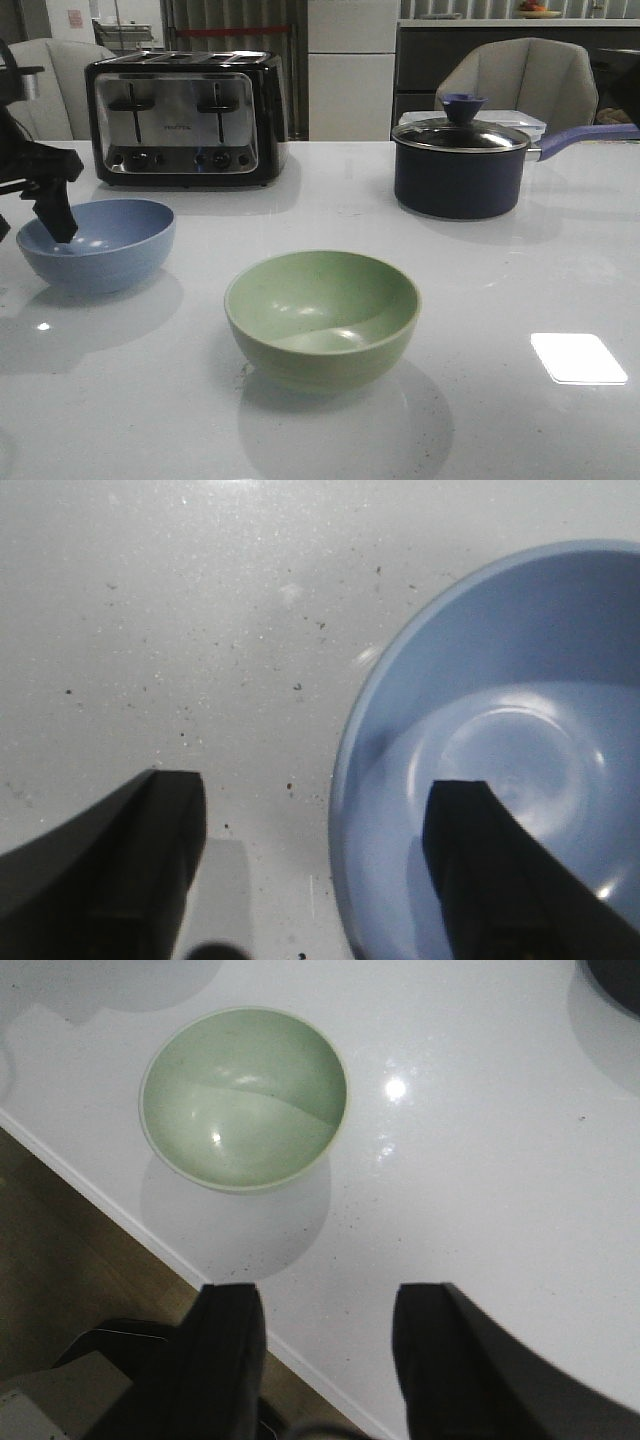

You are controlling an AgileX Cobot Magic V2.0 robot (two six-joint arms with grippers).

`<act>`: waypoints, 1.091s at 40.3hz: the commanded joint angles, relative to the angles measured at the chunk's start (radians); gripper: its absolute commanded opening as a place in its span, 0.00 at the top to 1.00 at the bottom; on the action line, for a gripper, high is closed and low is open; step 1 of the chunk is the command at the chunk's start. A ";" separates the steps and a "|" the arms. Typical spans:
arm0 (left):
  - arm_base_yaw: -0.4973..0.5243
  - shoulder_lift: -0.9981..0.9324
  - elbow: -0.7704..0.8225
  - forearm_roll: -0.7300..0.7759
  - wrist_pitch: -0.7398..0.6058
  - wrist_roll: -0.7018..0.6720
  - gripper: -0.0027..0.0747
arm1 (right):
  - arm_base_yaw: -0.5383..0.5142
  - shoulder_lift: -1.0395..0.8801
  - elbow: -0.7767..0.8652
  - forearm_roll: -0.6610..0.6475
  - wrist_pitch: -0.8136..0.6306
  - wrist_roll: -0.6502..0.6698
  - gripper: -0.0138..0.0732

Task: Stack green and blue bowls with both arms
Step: 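Lower the left gripper onto the rim of the light blue bowl and grasp it, then carry the blue bowl with the left gripper and lower it into the green bowl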

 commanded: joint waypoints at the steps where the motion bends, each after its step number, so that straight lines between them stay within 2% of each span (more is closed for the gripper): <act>1: -0.005 -0.032 -0.037 -0.026 -0.054 -0.003 0.50 | 0.000 -0.011 -0.028 -0.006 -0.050 -0.006 0.35; 12: -0.005 -0.032 -0.037 -0.033 -0.048 -0.003 0.85 | 0.000 -0.011 -0.028 -0.006 -0.050 -0.006 0.35; 21: -0.011 -0.124 -0.043 -0.140 0.023 0.010 0.84 | 0.000 -0.011 -0.028 -0.006 -0.050 -0.006 0.35; 25: -0.037 -0.193 -0.057 -0.215 0.080 0.093 0.84 | 0.000 -0.011 -0.028 -0.006 -0.050 -0.006 0.35; 29: -0.089 -0.250 -0.084 -0.249 0.155 0.152 0.84 | 0.000 -0.011 -0.028 -0.006 -0.050 -0.006 0.35; 34: -0.174 -0.293 -0.114 -0.251 0.218 0.158 0.84 | 0.000 -0.011 -0.028 -0.006 -0.050 -0.006 0.35; 44: -0.358 -0.289 -0.118 -0.238 0.202 0.158 0.84 | 0.000 -0.011 -0.028 -0.006 -0.050 -0.006 0.35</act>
